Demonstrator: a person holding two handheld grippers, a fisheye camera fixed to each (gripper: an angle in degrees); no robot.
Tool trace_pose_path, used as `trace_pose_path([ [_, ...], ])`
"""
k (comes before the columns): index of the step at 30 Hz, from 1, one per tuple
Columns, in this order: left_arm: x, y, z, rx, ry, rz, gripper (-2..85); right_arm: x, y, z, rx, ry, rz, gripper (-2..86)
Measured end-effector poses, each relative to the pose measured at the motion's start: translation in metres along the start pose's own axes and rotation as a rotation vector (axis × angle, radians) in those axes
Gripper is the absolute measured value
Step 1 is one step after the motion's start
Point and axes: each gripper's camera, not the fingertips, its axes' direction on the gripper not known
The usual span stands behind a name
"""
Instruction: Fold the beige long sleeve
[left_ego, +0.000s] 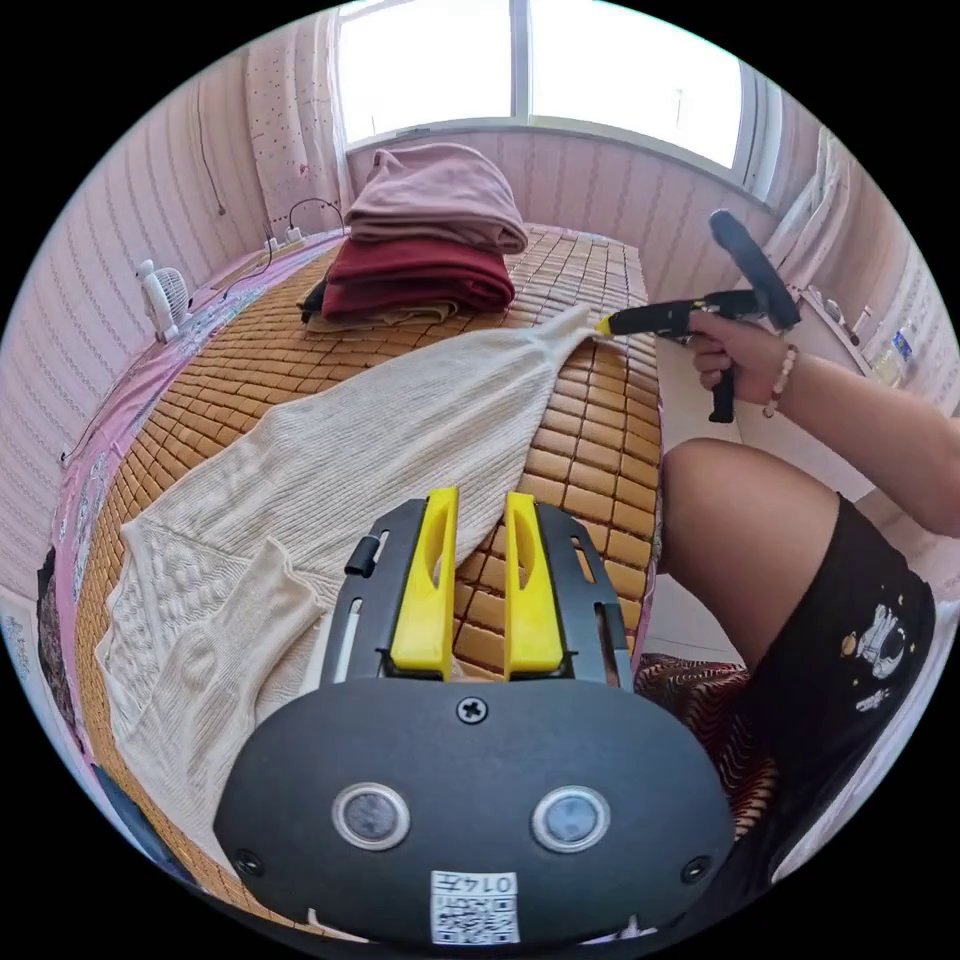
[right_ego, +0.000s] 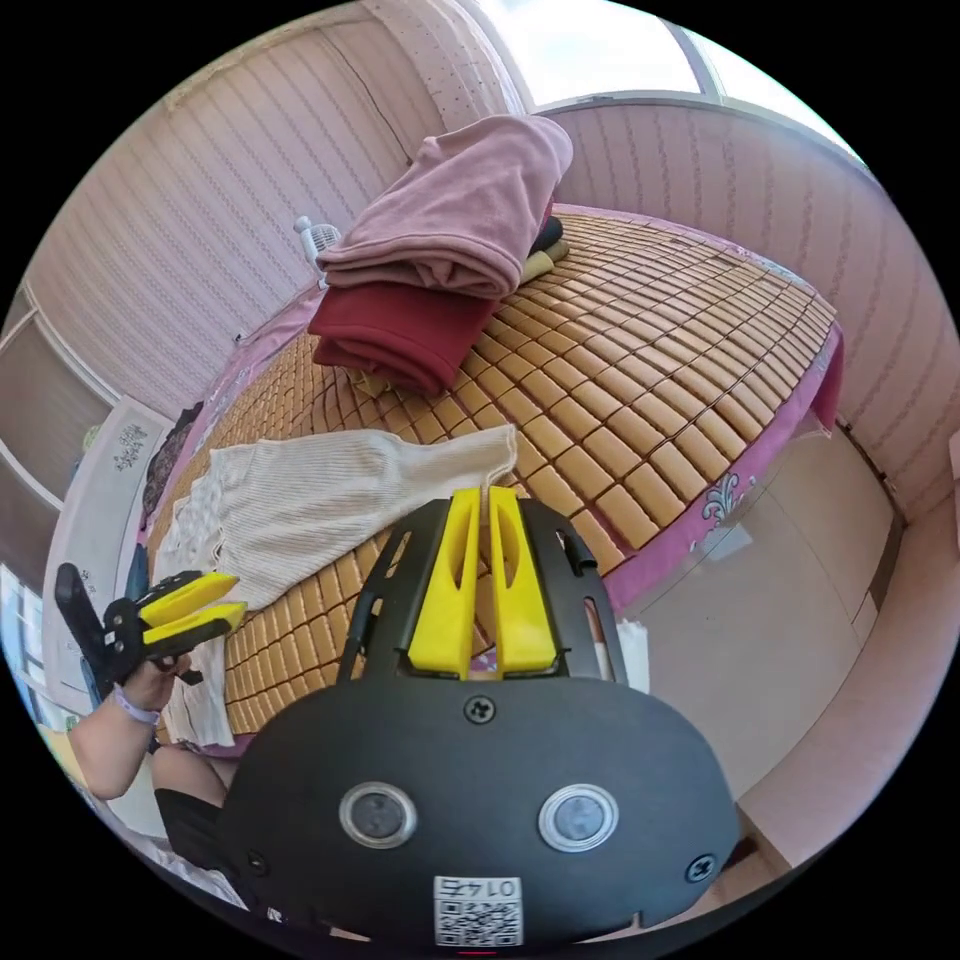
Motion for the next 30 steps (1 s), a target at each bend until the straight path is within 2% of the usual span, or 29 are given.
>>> trace_pose_path([
  [1,-0.002,-0.003,0.012,-0.057,0.012,-0.016,5.3,0.007,0.001,-0.007,0.017,-0.036,0.023,1.1],
  [4,-0.009,-0.003,0.015,-0.021,0.064,-0.044,0.4,0.015,0.001,-0.031,0.094,-0.093,0.061,0.9],
  [9,-0.025,0.005,0.015,-0.020,0.085,-0.077,-0.9,-0.007,-0.014,-0.072,0.184,-0.279,-0.008,0.6],
  [13,-0.050,0.027,-0.009,0.139,0.194,-0.169,-1.0,-0.067,-0.035,-0.110,0.235,-0.443,-0.186,0.6],
  [18,-0.092,0.071,-0.055,0.307,0.192,-0.318,-0.8,-0.171,-0.052,-0.138,0.284,-0.713,-0.362,0.6],
  [20,-0.114,0.111,-0.084,0.355,0.217,-0.357,-0.5,-0.248,-0.050,-0.135,0.250,-0.875,-0.469,0.8],
  [24,-0.130,0.213,-0.129,0.434,0.179,-0.480,0.1,-0.384,0.001,-0.101,0.104,-1.020,-0.643,1.7],
  [27,-0.129,0.299,-0.157,0.364,0.044,-0.553,1.2,-0.466,0.074,-0.034,-0.083,-1.144,-0.690,4.9],
  [29,-0.134,0.363,-0.173,0.291,-0.069,-0.636,2.4,-0.498,0.131,0.024,-0.324,-1.114,-0.799,7.6],
  [30,-0.138,0.378,-0.176,0.278,-0.088,-0.667,2.6,-0.497,0.142,0.034,-0.348,-1.079,-0.802,7.5],
])
